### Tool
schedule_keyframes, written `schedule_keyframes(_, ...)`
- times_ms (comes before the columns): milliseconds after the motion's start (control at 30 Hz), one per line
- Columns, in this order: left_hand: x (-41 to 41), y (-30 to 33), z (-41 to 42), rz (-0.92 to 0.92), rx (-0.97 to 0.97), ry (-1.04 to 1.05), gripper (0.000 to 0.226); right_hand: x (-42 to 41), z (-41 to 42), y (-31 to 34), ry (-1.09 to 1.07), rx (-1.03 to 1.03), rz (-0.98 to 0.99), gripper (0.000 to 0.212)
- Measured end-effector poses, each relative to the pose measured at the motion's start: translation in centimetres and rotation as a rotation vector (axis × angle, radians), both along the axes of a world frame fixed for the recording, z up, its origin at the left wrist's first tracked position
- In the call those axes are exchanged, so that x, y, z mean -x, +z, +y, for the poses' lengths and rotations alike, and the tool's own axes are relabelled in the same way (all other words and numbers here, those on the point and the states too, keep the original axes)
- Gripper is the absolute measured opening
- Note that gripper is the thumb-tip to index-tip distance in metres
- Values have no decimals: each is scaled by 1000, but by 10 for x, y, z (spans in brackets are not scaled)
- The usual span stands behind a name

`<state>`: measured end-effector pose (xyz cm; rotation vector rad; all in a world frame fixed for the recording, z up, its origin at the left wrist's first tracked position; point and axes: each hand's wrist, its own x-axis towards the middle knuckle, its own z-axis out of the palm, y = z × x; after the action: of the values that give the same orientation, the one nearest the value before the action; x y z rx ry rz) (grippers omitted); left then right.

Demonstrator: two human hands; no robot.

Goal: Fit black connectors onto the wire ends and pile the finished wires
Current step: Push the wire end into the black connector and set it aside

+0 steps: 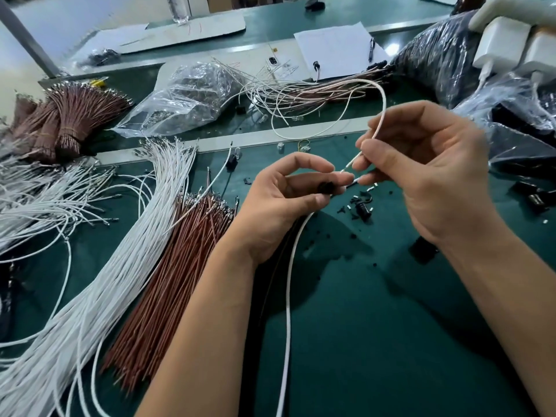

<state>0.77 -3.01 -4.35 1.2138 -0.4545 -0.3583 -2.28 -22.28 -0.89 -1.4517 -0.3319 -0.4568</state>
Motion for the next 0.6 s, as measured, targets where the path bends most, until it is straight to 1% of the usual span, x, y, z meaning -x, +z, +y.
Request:
schedule_keyframes(267,-1,2,-2,34,118,-19,34,9,7,6,-26,96,-112,13)
schedule_keyframes(400,-1,2,-1,42,140,-15,34,13,11,6,-15,134,-164,13)
schedule_keyframes(600,-1,3,-2,55,153,-25,33,14,14,4,-29,183,-178,15)
